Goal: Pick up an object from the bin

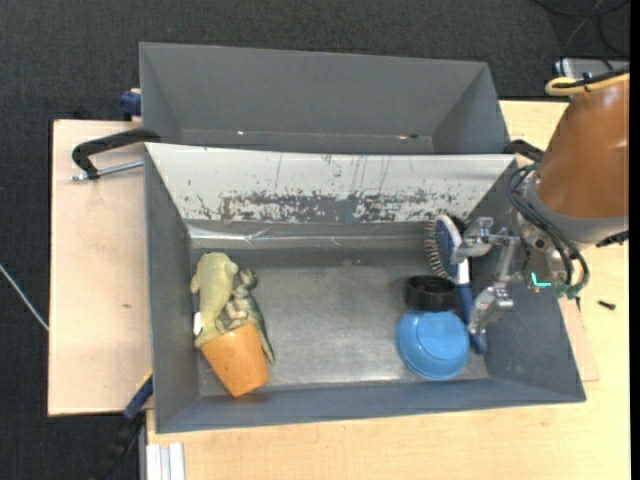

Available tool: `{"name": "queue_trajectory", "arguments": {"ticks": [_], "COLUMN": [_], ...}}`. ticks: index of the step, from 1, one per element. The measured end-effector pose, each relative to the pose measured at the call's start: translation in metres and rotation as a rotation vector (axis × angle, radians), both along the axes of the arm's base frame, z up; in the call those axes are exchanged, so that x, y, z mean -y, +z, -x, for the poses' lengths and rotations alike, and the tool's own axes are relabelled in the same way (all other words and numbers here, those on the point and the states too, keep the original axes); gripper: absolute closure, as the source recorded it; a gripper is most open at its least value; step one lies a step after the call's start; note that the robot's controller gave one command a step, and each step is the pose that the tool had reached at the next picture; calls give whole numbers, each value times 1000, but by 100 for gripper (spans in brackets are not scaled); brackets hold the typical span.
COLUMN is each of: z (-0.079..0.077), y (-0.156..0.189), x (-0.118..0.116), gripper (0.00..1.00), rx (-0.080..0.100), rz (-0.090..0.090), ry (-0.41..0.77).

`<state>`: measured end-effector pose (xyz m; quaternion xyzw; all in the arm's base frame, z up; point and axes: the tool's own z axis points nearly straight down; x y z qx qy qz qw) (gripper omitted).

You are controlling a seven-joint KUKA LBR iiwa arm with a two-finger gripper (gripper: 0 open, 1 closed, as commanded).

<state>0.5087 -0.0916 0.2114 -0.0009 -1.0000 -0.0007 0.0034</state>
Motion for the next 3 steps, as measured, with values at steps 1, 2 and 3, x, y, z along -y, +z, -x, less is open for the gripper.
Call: {"name": "queue_trajectory", "arguments": {"ticks": [1, 2, 3], "z": [-25, -30, -33], "y": [-119, -113, 41], "x": [2, 2, -7], "gripper": [0, 100, 100], "rx": [0, 20, 22], "rz": [0, 2, 3], "ry": [-123, -122, 51]}}
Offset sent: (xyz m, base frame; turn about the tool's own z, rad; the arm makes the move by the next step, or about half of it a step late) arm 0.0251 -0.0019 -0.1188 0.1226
